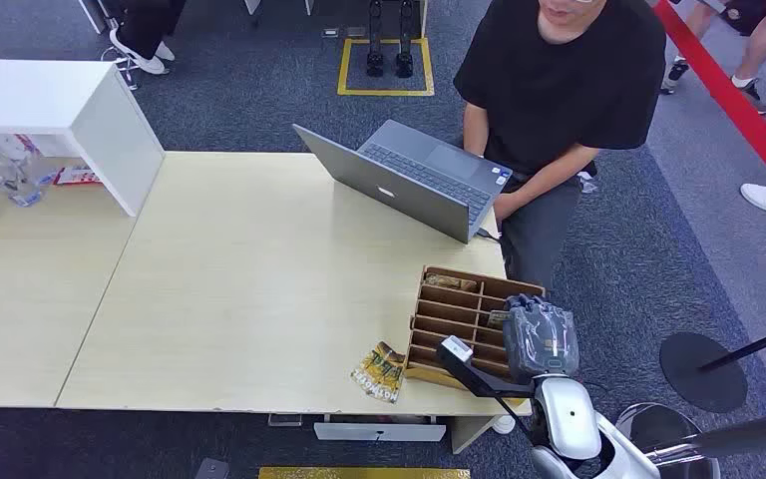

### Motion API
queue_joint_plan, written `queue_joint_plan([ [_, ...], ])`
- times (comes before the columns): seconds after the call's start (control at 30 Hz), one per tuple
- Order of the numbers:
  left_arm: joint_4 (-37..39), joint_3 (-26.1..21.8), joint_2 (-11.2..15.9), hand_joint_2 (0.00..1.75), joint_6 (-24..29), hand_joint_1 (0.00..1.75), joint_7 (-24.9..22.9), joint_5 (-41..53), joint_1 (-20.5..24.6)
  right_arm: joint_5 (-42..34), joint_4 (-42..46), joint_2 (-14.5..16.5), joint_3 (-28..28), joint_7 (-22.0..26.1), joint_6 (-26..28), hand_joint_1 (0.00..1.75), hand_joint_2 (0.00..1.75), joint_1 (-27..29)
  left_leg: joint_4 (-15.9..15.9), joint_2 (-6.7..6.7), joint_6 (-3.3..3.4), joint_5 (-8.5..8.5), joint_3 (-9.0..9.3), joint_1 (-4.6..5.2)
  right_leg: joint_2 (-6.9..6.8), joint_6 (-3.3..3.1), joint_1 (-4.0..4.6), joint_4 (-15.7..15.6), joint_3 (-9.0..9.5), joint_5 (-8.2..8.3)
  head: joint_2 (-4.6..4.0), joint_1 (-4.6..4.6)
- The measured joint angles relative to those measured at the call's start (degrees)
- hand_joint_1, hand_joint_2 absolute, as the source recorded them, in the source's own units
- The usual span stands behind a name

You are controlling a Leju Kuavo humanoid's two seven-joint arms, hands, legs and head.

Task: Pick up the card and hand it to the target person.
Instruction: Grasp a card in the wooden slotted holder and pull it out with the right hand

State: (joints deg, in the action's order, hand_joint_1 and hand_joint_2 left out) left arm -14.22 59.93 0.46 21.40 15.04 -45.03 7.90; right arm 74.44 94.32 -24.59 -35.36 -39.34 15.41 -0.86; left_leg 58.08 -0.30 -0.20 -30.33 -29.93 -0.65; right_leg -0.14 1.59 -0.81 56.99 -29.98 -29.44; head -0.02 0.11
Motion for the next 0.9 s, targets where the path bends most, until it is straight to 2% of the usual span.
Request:
queue_joint_plan([
  [0.27, 0.0, 0.0, 0.0, 0.00, 0.0, 0.00, 0.0, 0.0, 0.1, 0.3, -0.6, 0.1, -0.5, 0.3, 1.7, 1.40, 1.75, -0.2, 0.0, 0.00, 0.00, 0.00, 0.00, 0.00, 0.01, 0.00, 0.00, 0.0, 0.00, 0.00, 0.00, 0.00],
  [0.67, 0.0, 0.0, 0.0, 0.00, 0.0, 0.00, -0.1, 0.0, 0.1, -0.4, -1.0, 0.6, -0.7, 0.7, 4.2, 1.39, 1.75, -0.2, 0.0, 0.00, 0.00, 0.00, 0.00, 0.00, 0.01, 0.00, 0.00, 0.0, 0.00, 0.01, 0.00, 0.00],
  [0.9, 0.0, 0.0, 0.0, 0.00, 0.0, 0.00, 0.1, 0.0, 0.0, -4.4, -0.9, 0.8, -0.6, 1.6, 7.0, 1.40, 1.75, -0.2, 0.0, 0.00, 0.00, 0.00, -0.01, 0.00, 0.01, 0.00, 0.00, 0.0, 0.00, 0.01, 0.00, 0.00],
])
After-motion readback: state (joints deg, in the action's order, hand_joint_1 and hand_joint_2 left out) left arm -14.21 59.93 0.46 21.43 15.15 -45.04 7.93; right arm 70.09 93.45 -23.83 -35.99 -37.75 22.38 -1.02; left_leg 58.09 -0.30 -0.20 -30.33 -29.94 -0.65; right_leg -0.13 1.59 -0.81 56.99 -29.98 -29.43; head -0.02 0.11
